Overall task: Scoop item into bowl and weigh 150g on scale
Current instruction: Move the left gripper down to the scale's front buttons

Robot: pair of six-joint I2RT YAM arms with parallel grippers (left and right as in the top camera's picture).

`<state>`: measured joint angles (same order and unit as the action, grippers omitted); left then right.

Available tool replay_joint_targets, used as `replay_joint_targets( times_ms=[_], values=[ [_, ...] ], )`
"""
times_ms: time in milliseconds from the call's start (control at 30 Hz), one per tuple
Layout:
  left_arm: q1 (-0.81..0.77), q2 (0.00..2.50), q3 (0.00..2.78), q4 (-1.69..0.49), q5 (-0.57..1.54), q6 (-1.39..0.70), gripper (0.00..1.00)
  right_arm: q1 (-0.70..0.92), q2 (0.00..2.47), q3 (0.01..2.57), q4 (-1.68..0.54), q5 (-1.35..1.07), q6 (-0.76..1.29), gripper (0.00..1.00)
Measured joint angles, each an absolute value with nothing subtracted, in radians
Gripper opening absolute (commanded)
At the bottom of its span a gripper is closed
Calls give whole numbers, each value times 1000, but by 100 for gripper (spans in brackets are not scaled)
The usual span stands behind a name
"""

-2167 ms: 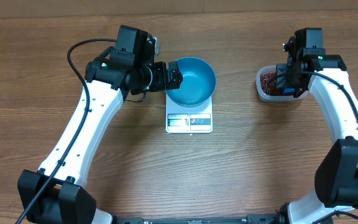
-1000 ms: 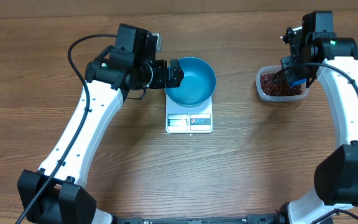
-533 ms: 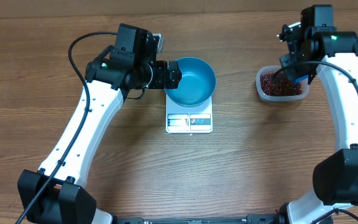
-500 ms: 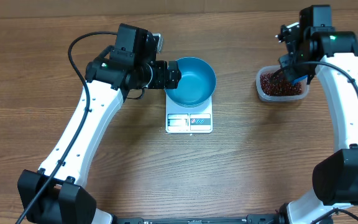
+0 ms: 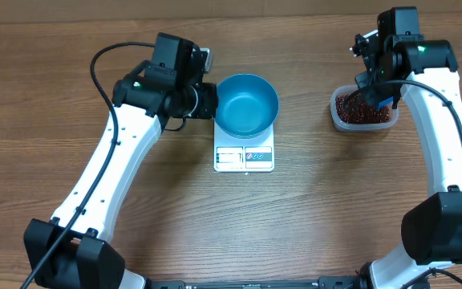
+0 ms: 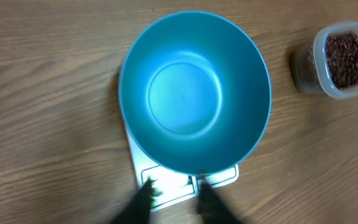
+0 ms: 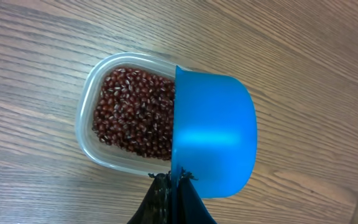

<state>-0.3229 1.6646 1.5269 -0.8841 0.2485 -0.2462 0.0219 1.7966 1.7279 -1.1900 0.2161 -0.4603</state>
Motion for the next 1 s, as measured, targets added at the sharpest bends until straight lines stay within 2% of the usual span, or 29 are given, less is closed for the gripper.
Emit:
replay_joint_targets(
  times_ms=[700,1000],
  values=[
    [-479,1710,1527,-911,96,-257,4,22,1829,1725,-1183,205,-422,4],
    [-627,1822,1527,-984,36,-262,4,22,1829,1725,-1184,190,-422,4]
  ],
)
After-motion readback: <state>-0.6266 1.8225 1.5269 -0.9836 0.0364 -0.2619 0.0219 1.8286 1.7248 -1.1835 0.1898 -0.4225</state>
